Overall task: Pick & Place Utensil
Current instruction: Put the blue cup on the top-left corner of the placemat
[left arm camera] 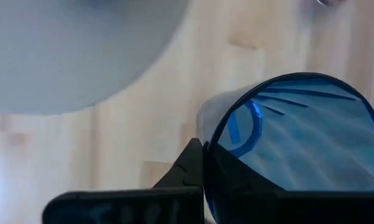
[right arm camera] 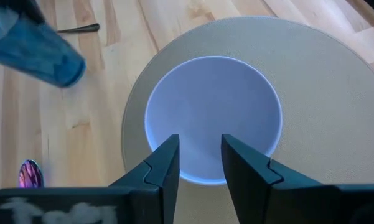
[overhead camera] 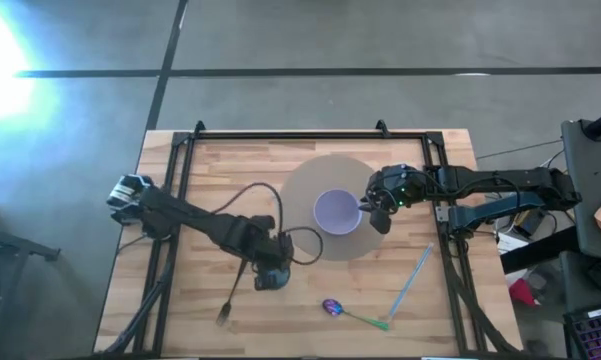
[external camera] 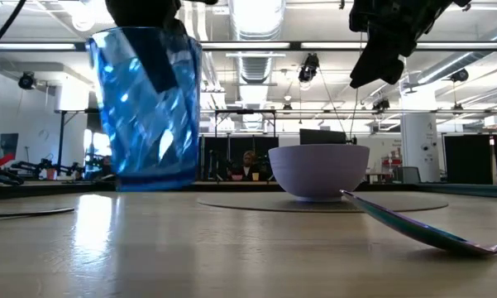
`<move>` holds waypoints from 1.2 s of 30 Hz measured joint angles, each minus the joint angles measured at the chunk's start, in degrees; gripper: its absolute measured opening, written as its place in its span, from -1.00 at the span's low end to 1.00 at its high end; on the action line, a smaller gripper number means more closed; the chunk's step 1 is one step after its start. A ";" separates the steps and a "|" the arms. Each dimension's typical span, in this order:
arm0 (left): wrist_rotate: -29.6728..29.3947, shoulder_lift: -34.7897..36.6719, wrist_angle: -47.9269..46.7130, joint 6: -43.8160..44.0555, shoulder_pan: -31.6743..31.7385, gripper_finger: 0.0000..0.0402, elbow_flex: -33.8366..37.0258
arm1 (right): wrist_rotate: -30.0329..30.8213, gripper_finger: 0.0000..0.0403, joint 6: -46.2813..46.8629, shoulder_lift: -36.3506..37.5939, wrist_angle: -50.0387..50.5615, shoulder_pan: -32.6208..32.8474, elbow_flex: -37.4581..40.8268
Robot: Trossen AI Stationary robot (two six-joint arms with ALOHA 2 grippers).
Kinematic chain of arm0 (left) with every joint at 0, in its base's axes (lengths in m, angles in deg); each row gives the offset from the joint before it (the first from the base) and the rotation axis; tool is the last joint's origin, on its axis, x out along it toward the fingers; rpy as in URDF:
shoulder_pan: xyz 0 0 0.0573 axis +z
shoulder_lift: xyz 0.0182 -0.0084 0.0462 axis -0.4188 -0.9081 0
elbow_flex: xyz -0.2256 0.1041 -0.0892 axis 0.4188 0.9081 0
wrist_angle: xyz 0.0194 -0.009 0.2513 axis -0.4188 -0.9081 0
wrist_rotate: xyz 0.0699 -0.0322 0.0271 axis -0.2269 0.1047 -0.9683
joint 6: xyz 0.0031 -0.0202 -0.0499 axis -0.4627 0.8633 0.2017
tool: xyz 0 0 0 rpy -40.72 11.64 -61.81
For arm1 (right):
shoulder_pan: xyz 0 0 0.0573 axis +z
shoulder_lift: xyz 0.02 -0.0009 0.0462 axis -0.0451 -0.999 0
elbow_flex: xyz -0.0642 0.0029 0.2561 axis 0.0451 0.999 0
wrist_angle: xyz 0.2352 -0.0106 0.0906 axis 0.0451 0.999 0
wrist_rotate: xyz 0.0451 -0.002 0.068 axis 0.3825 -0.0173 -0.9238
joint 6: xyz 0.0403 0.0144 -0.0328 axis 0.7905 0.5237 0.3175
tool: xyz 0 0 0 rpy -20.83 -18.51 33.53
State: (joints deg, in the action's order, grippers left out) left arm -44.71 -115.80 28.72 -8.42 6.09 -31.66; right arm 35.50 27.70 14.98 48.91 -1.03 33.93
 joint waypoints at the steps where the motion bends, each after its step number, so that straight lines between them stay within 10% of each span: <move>1: -1.04 0.86 -0.43 -0.08 0.50 -0.99 0.00 | -0.02 -0.46 0.53 0.00 0.00 0.00 0.00; 12: -9.57 10.34 -1.77 -4.35 9.69 -0.99 0.00 | -0.07 -0.56 2.66 0.00 0.02 2.94 0.07; 36: -8.69 13.34 3.46 -11.54 38.87 -0.99 -2.81 | 0.13 -0.63 5.37 0.00 -0.02 8.66 0.20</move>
State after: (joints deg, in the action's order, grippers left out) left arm -53.40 -102.46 32.18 -19.96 44.95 -34.47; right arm 35.63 33.07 14.98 48.88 7.62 34.13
